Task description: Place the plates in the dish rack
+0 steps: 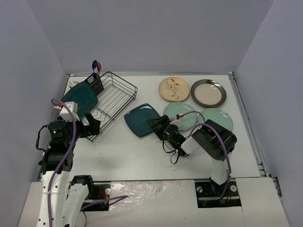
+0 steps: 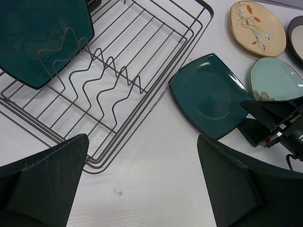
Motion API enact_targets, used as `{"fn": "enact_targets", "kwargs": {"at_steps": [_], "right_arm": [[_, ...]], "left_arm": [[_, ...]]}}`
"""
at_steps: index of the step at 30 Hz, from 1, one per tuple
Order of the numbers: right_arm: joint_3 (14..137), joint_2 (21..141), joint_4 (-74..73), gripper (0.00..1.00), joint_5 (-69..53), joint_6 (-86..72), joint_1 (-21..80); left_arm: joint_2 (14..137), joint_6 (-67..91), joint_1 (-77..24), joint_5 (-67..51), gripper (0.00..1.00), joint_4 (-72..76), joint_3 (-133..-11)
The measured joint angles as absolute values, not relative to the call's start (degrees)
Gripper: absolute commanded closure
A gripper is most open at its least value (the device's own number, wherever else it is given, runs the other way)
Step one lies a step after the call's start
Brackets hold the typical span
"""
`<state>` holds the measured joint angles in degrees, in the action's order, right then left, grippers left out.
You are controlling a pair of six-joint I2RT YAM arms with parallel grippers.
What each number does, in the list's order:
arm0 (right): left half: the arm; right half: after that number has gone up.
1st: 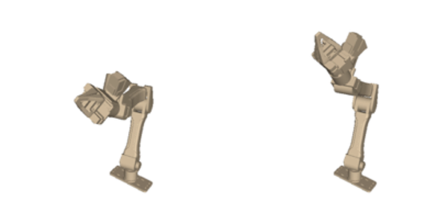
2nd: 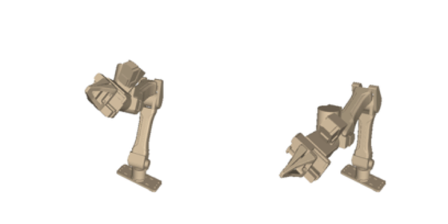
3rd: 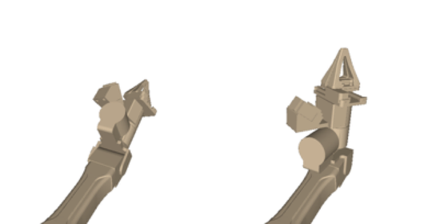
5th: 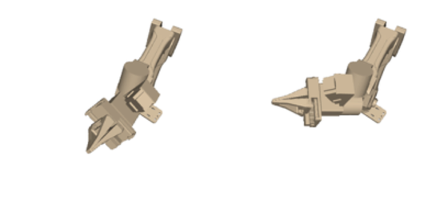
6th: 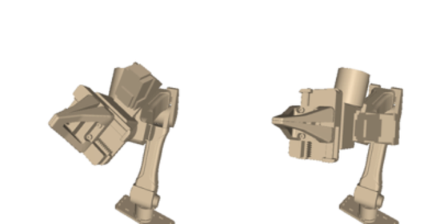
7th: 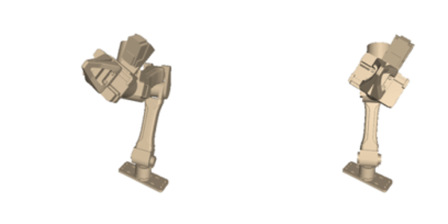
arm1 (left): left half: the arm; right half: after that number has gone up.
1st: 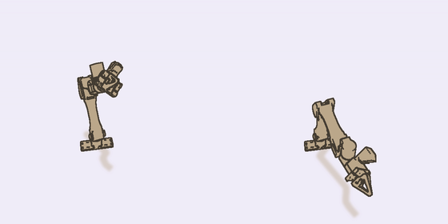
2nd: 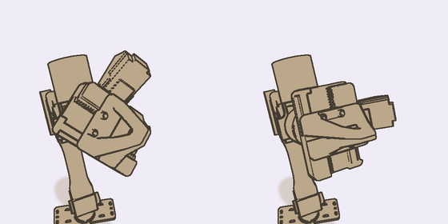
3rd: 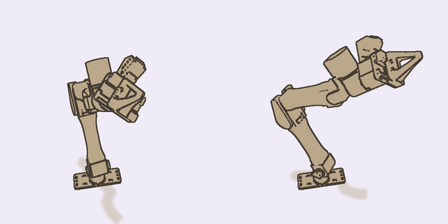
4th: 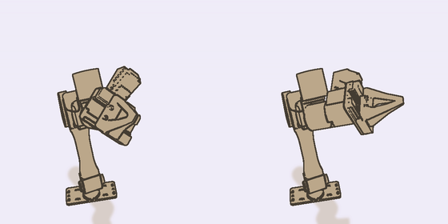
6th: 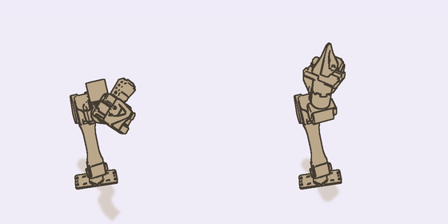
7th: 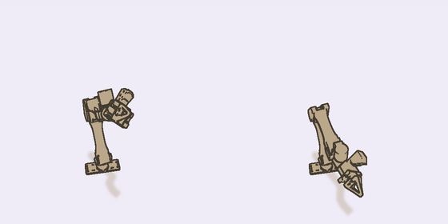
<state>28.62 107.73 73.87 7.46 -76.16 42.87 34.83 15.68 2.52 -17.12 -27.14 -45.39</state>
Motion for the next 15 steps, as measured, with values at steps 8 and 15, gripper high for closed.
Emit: {"fn": "enact_targets", "kwargs": {"at_steps": [8,15], "right_arm": [[29.2,112.1,77.2,0.58,8.3,-79.3,42.9],[29.0,113.6,76.4,0.94,8.6,-80.6,42.8]], "left_arm": [[34.8,15.7,2.4,-17.1,0.03,-27.1,-45.4],[34.9,15.7,2.3,-17.1,0.03,-27.1,-45.4]]}}
